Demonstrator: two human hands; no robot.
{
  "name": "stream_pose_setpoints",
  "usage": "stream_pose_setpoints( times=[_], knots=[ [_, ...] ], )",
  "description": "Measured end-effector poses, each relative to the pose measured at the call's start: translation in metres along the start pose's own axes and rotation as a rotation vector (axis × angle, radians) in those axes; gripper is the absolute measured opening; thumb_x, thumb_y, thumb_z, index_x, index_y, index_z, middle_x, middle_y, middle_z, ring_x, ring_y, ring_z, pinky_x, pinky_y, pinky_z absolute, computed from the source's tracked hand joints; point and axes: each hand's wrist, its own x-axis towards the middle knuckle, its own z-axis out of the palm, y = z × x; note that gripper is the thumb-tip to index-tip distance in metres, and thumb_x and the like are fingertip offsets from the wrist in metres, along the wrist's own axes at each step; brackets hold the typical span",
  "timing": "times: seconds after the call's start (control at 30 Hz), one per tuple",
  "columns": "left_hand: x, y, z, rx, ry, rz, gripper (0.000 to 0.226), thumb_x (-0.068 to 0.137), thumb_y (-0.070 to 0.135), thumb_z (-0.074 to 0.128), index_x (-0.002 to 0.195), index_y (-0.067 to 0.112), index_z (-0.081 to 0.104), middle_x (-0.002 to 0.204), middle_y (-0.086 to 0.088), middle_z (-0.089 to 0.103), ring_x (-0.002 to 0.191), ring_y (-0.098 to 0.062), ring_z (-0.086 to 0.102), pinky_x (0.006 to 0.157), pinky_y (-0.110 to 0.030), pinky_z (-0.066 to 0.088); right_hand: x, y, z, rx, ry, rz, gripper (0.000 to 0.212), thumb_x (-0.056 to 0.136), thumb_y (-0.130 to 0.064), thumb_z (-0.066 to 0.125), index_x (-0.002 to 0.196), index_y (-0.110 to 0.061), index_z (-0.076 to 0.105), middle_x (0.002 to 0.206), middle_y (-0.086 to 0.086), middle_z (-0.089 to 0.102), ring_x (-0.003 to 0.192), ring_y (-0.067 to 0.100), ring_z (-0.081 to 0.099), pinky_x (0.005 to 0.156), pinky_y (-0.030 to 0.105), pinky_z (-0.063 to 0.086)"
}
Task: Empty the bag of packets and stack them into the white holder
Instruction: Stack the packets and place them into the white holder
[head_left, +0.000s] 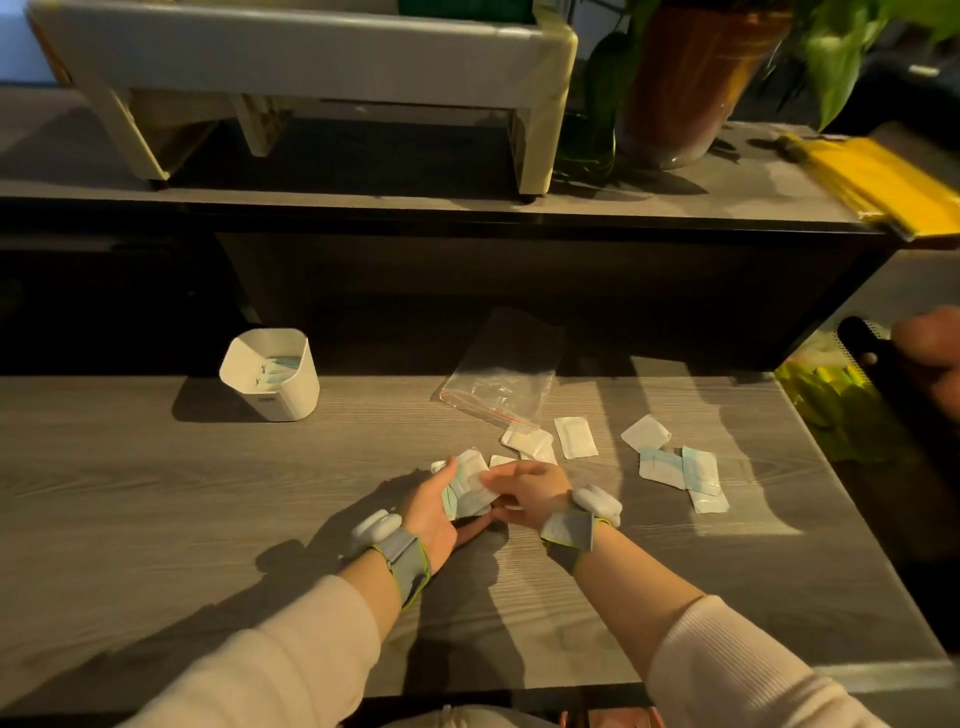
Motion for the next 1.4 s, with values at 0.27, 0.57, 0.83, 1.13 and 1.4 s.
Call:
stream_pose_setpoints(
  times=[0.27,0.57,0.83,1.13,1.4],
  knots=[
    [0.004,-0.007,0.002,-0.061,0.237,0.147,0.014,0.091,0.001,0.054,0.099,0.011,0.06,0.103,-0.018,0.059,0.077,-0.025,0.059,0.047,-0.031,0.056,0.027,0.002,-0.022,-0.722,0.208,-0.269,0.01,0.086,-0.03,0.06,0.091,-0.025,0.067,0.097,0.001,0.07,0.095,0.023,0.065,0.078,0.024,0.047],
    [0.001,0.004,0.001,-0.134,0.265,0.174,0.031,0.088,-0.004,0.056,0.116,0.01,0.055,0.118,-0.019,0.057,0.104,-0.037,0.055,0.073,-0.044,0.052,0.038,0.003,-0.031,-1.277,0.039,-0.462,0.054,0.087,-0.014,0.058,0.139,-0.021,0.045,0.139,0.008,0.051,0.128,0.029,0.047,0.104,0.03,0.039],
    [0.004,0.002,0.012,-0.105,0.289,0.172,0.039,0.093,0.003,0.05,0.131,0.013,0.048,0.121,-0.019,0.058,0.095,-0.031,0.057,0.066,-0.039,0.05,0.027,-0.003,-0.041,-1.007,0.113,-0.498,0.024,0.084,-0.031,0.062,0.097,-0.011,0.063,0.099,0.01,0.066,0.09,0.028,0.06,0.069,0.026,0.039],
    [0.006,-0.006,0.039,0.133,0.195,0.168,0.029,0.099,0.015,0.044,0.127,0.02,0.049,0.114,-0.014,0.059,0.102,-0.032,0.059,0.082,-0.049,0.054,0.013,-0.019,-0.03,-0.894,0.121,-0.483,0.022,0.085,-0.03,0.058,0.091,-0.011,0.068,0.083,0.006,0.067,0.076,0.023,0.057,0.066,0.025,0.04],
    [0.006,0.003,0.043,0.018,0.079,0.034,0.052,0.09,0.051,0.05,0.119,0.01,0.06,0.118,-0.017,0.065,0.103,-0.03,0.063,0.071,-0.042,0.058,0.012,-0.018,-0.023,-0.662,0.054,-0.445,0.029,0.081,-0.045,0.064,0.096,-0.021,0.062,0.078,-0.005,0.071,0.073,0.014,0.069,0.056,0.022,0.05]
  ],
)
